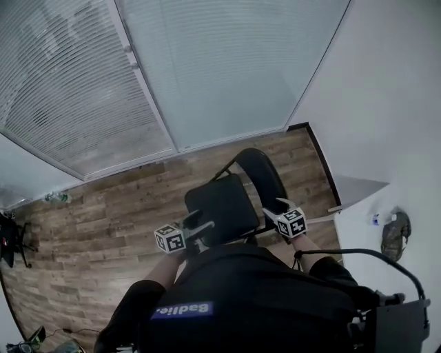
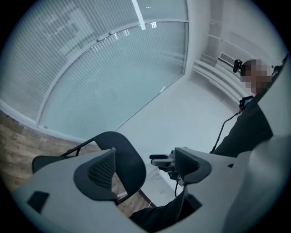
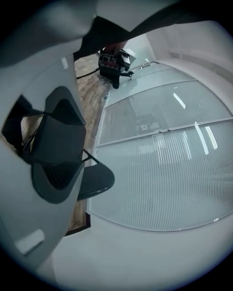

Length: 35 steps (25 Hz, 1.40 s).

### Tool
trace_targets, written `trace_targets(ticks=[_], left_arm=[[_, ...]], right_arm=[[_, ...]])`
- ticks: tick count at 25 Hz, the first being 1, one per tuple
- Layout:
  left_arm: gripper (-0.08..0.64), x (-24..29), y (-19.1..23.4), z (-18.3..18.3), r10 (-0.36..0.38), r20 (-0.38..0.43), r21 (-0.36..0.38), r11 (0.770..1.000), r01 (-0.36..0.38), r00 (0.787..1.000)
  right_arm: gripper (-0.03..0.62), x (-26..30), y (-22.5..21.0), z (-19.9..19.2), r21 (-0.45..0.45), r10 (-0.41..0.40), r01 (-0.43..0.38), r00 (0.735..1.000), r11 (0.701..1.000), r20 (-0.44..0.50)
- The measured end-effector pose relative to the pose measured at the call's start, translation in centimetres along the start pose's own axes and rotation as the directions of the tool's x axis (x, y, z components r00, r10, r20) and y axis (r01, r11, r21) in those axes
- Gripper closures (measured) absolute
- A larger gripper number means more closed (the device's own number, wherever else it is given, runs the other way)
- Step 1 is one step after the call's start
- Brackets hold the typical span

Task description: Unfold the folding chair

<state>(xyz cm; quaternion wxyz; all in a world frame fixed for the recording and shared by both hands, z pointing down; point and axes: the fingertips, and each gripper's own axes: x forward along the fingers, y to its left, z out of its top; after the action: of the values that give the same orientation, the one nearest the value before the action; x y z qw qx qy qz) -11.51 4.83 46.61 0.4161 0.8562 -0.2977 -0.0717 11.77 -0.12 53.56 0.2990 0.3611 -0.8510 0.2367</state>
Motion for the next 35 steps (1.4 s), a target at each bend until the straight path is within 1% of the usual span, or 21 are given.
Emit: trace_targets(ticks=[3, 5, 8, 10, 11, 12, 13, 15, 16, 18, 21, 23, 25, 29, 30, 31, 32, 35], left_arm=[[0.153, 0.4, -3.1, 2.2, -0.047, 0.017, 0.06, 0.997, 0.046, 0.999], [0.153, 0.5, -5.3, 3.3, -0.071, 0.015, 0.114, 0.991, 0.069, 0.997], [0.155, 0.4, -8.4, 4.7, -0.093, 0.021, 0.203, 0.975, 0.087, 0.995], [0.16, 0.6, -10.4, 5.6, -0.108, 0.026, 0.265, 0.959, 0.097, 0.994], [0.182, 0.7, -11.3, 6.0, -0.112, 0.024, 0.299, 0.949, 0.1, 0.993], [0.232, 0.8, -12.2, 6.4, -0.115, 0.021, 0.334, 0.937, 0.101, 0.993], [0.301, 0.8, -13.0, 7.0, -0.118, 0.019, 0.369, 0.924, 0.103, 0.993], [0.427, 0.6, -14.8, 8.3, -0.13, 0.021, 0.43, 0.896, 0.109, 0.991], [0.474, 0.4, -15.7, 9.1, -0.137, 0.023, 0.456, 0.883, 0.112, 0.99], [0.536, 0.2, -17.2, 10.2, -0.146, 0.029, 0.499, 0.86, 0.112, 0.989], [0.554, 0.1, -18.6, 11.5, -0.144, 0.039, 0.543, 0.834, 0.1, 0.989], [0.554, 0.2, -19.4, 12.4, -0.138, 0.04, 0.577, 0.812, 0.09, 0.99], [0.555, 0.3, -20.1, 13.5, -0.131, 0.047, 0.611, 0.788, 0.075, 0.99], [0.555, 0.6, -21.3, 15.6, -0.119, 0.093, 0.659, 0.752, 0.029, 0.989], [0.555, 0.8, -21.3, 15.7, -0.109, 0.104, 0.663, 0.749, 0.013, 0.989], [0.555, 0.9, -21.2, 15.6, -0.095, 0.115, 0.659, 0.752, -0.004, 0.989], [0.555, 0.9, -20.9, 15.4, -0.079, 0.127, 0.646, 0.763, -0.022, 0.989], [0.555, 0.8, -19.6, 14.4, -0.031, 0.157, 0.591, 0.804, -0.069, 0.987]], right_arm=[[0.353, 0.4, 3.6, 2.2, 0.003, 0.094, -0.094, 0.994, 0.996, 0.06], [0.355, 0.1, 5.9, 3.8, -0.02, 0.152, -0.151, 0.984, 0.988, 0.096], [0.386, -0.9, 9.2, 6.5, -0.076, 0.236, -0.226, 0.96, 0.971, 0.151], [0.403, -1.9, 11.3, 8.3, -0.111, 0.288, -0.271, 0.939, 0.956, 0.189], [0.415, -2.4, 12.4, 9.2, -0.13, 0.314, -0.292, 0.927, 0.948, 0.206], [0.427, -3.0, 13.4, 10.2, -0.155, 0.338, -0.309, 0.915, 0.938, 0.222], [0.439, -3.4, 14.4, 11.1, -0.185, 0.358, -0.32, 0.904, 0.929, 0.235], [0.464, -4.3, 16.5, 12.7, -0.256, 0.391, -0.329, 0.886, 0.909, 0.249], [0.473, -4.6, 17.6, 13.5, -0.29, 0.405, -0.33, 0.879, 0.898, 0.252], [0.489, -5.3, 19.3, 14.9, -0.343, 0.432, -0.336, 0.865, 0.877, 0.256], [0.51, -6.2, 21.0, 16.9, -0.39, 0.459, -0.338, 0.844, 0.857, 0.278], [0.527, -6.8, 21.7, 18.8, -0.41, 0.468, -0.33, 0.829, 0.85, 0.304], [0.542, -7.4, 22.1, 20.9, -0.419, 0.464, -0.31, 0.818, 0.853, 0.34], [0.576, -8.8, 21.6, 24.1, -0.392, 0.433, -0.273, 0.802, 0.878, 0.411], [0.585, -9.1, 21.4, 24.4, -0.383, 0.428, -0.271, 0.798, 0.883, 0.424], [0.589, -9.3, 21.3, 24.4, -0.375, 0.425, -0.27, 0.796, 0.887, 0.432], [0.591, -9.4, 21.2, 24.3, -0.369, 0.422, -0.27, 0.795, 0.889, 0.436], [0.591, -9.3, 21.5, 23.1, -0.352, 0.424, -0.283, 0.794, 0.892, 0.435]])
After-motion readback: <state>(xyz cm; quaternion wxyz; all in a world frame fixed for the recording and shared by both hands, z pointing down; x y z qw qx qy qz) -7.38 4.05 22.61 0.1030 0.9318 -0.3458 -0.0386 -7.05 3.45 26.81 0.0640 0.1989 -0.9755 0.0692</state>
